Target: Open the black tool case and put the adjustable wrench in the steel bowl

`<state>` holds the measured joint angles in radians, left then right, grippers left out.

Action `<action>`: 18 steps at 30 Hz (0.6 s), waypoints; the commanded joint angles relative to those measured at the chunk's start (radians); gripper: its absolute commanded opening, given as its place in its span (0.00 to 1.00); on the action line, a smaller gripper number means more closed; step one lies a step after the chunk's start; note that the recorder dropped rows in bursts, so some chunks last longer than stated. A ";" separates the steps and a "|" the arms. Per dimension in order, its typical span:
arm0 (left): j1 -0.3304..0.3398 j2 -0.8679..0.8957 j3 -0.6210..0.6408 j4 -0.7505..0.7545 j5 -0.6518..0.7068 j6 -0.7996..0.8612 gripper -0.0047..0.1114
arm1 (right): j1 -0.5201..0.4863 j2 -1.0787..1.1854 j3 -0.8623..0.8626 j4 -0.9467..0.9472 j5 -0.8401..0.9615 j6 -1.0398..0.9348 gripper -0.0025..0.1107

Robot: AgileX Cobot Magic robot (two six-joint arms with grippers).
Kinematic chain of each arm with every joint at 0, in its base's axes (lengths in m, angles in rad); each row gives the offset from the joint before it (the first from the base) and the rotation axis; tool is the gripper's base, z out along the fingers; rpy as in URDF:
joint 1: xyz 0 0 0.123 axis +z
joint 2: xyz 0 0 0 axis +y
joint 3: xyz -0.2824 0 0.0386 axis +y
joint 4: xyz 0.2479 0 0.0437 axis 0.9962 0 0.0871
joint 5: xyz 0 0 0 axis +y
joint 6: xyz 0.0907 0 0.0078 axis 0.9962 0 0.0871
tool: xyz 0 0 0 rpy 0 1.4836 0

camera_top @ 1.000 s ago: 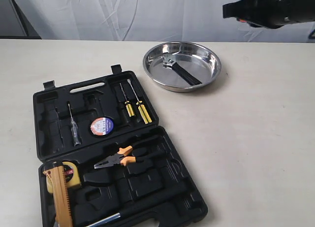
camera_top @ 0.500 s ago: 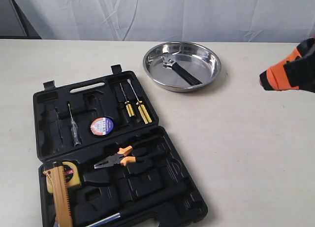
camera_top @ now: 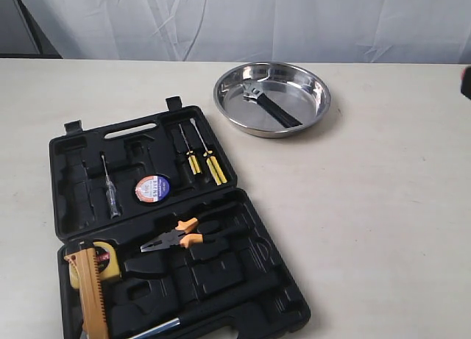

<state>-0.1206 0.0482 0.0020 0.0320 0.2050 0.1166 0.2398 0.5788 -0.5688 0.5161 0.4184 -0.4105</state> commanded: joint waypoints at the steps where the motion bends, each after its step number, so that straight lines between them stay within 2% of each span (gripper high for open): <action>1: -0.001 -0.007 -0.002 -0.002 -0.011 -0.004 0.04 | -0.030 -0.177 0.284 0.014 -0.273 -0.008 0.01; 5: -0.001 -0.007 -0.002 -0.002 -0.011 -0.004 0.04 | -0.096 -0.308 0.488 0.113 -0.432 -0.007 0.01; 8: -0.001 -0.007 -0.002 -0.002 -0.011 -0.004 0.04 | -0.160 -0.421 0.559 0.180 -0.439 -0.007 0.01; 12: -0.001 -0.007 -0.002 -0.002 -0.011 -0.004 0.04 | -0.224 -0.572 0.569 0.188 -0.418 -0.010 0.01; 18: -0.001 -0.007 -0.002 0.007 -0.011 -0.004 0.04 | -0.251 -0.579 0.569 0.144 -0.454 -0.023 0.01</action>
<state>-0.1206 0.0482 0.0020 0.0339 0.2032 0.1166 -0.0033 0.0081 -0.0046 0.6708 -0.0144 -0.4237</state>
